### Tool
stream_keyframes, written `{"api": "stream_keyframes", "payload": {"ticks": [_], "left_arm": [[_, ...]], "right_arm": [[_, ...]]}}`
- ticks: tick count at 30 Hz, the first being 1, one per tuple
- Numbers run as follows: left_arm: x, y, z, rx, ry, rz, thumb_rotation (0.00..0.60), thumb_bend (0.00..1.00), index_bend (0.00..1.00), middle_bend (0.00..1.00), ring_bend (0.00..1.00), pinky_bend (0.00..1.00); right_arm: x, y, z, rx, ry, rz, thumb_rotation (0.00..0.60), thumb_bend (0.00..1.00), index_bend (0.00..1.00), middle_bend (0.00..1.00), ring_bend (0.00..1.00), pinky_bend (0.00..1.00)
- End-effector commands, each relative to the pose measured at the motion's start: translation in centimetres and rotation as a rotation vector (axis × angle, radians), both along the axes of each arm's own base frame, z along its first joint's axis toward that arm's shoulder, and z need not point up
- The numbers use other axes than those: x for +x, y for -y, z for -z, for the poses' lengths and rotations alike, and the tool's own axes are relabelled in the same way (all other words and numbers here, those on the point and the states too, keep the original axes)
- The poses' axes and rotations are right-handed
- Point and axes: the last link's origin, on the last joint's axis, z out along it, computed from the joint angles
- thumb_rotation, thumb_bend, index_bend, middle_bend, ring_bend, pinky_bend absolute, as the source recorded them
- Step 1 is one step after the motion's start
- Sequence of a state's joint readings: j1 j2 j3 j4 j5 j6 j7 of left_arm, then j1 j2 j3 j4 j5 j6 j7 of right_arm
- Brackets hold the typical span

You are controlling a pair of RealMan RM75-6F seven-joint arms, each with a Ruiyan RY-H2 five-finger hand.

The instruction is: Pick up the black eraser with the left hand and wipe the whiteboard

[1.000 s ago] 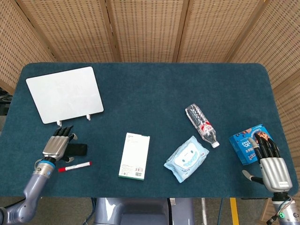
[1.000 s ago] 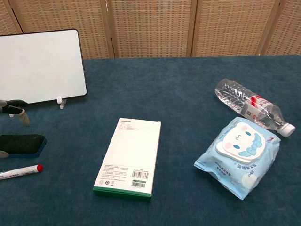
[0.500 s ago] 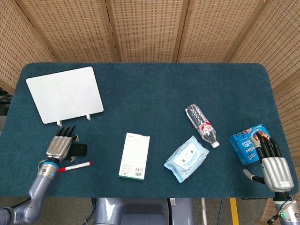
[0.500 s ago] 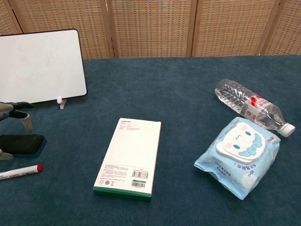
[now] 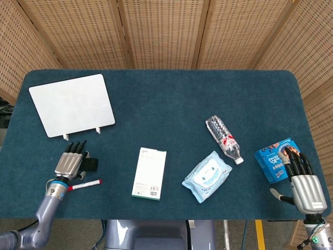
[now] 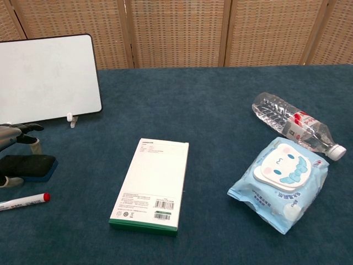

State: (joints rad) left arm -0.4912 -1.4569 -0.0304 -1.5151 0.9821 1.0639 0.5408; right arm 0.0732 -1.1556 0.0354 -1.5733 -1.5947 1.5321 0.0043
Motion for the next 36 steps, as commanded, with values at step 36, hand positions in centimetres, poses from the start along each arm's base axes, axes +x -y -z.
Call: {"api": "stream_keyframes", "payload": {"ticks": [36], "left_arm": [[1.8, -9.1, -7.0, 0.476, -0.154, 0.366, 0.6, 0.33, 0.41, 0.0, 0.0, 0.0]], "right_arm": [[-0.4, 0.5, 0.2, 0.002, 0.001, 0.023, 0.6, 0.05, 0.03, 0.0, 0.0, 0.0]]}}
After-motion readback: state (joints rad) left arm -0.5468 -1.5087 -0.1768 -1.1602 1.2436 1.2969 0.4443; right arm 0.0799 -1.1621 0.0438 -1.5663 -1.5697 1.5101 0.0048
